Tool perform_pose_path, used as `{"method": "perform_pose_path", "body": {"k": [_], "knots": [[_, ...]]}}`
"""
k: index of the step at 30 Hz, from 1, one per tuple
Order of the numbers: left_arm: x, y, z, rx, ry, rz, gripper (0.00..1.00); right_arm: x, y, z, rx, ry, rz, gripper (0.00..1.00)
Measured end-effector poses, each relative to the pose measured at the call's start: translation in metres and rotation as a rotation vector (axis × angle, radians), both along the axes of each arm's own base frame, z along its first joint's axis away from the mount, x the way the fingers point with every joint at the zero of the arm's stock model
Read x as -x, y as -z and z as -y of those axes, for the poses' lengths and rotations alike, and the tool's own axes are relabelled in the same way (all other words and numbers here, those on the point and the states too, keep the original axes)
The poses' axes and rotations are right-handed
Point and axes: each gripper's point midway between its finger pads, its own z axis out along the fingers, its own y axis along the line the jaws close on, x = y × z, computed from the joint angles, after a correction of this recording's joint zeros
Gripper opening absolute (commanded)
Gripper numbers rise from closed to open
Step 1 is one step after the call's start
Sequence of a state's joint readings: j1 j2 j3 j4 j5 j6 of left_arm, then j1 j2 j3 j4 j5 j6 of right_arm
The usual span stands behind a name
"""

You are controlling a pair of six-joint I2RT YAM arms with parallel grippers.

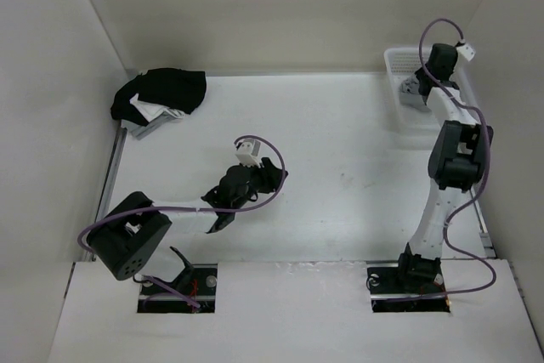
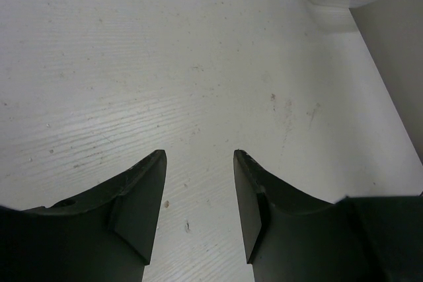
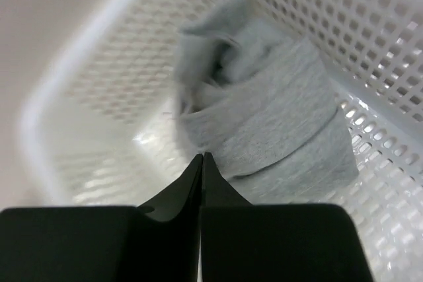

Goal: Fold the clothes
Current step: Grab the tank top from the pile, then move the tank top to the center of the board

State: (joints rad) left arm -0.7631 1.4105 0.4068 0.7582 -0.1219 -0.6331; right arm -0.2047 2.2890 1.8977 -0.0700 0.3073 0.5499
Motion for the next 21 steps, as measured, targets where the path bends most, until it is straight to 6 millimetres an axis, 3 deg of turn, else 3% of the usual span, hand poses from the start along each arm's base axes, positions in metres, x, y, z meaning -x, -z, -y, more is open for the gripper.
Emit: {"method": "perform_pose_path", "body": {"k": [2,4,5,6,7,8,9,10,11,13,15,17,18,19,21], "knots": [[0.000,0.001,0.000,-0.001,-0.001,-0.002,0.43,0.015,-0.067,-0.019,0.022,-0.025,0.110,0.00],[0.000,0.000,0.000,0.001,0.000,-0.001,0.43,0.025,-0.146,-0.039,0.050,-0.054,0.274,0.00],[0.000,0.000,0.000,0.002,-0.002,0.000,0.43,0.039,-0.191,-0.053,0.063,-0.074,0.360,0.00],[-0.001,0.000,-0.001,0.002,-0.004,0.000,0.43,0.060,-0.248,-0.074,0.077,-0.106,0.474,0.00],[-0.002,0.000,-0.002,0.004,-0.008,0.000,0.43,0.093,-0.324,-0.107,0.094,-0.167,0.641,0.00],[-0.003,-0.002,-0.006,0.008,-0.018,0.000,0.43,0.116,-0.364,-0.129,0.102,-0.214,0.733,0.00],[-0.004,-0.005,-0.011,0.018,-0.031,0.000,0.43,0.153,-0.412,-0.158,0.107,-0.280,0.851,0.00],[-0.006,-0.010,-0.019,0.032,-0.054,0.005,0.43,0.166,-0.428,-0.168,0.110,-0.304,0.889,0.00],[-0.009,-0.016,-0.028,0.048,-0.078,0.009,0.43,0.195,-0.457,-0.190,0.113,-0.363,0.965,0.00],[-0.013,-0.032,-0.048,0.084,-0.133,0.020,0.45,0.238,-0.487,-0.222,0.113,-0.456,1.050,0.01],[-0.022,-0.064,-0.078,0.153,-0.221,0.076,0.49,0.281,-0.509,-0.258,0.100,-0.581,1.127,0.03],[-0.027,-0.090,-0.102,0.206,-0.293,0.124,0.50,0.305,-0.509,-0.282,0.075,-0.673,1.160,0.04],[-0.029,-0.097,-0.112,0.222,-0.321,0.136,0.50,0.319,-0.495,-0.299,0.046,-0.736,1.165,0.03],[-0.029,-0.101,-0.122,0.234,-0.348,0.139,0.50,0.319,-0.482,-0.307,0.032,-0.760,1.145,0.02],[-0.031,-0.103,-0.145,0.247,-0.417,0.138,0.51,0.307,-0.421,-0.346,-0.031,-0.853,1.061,0.00]]}}
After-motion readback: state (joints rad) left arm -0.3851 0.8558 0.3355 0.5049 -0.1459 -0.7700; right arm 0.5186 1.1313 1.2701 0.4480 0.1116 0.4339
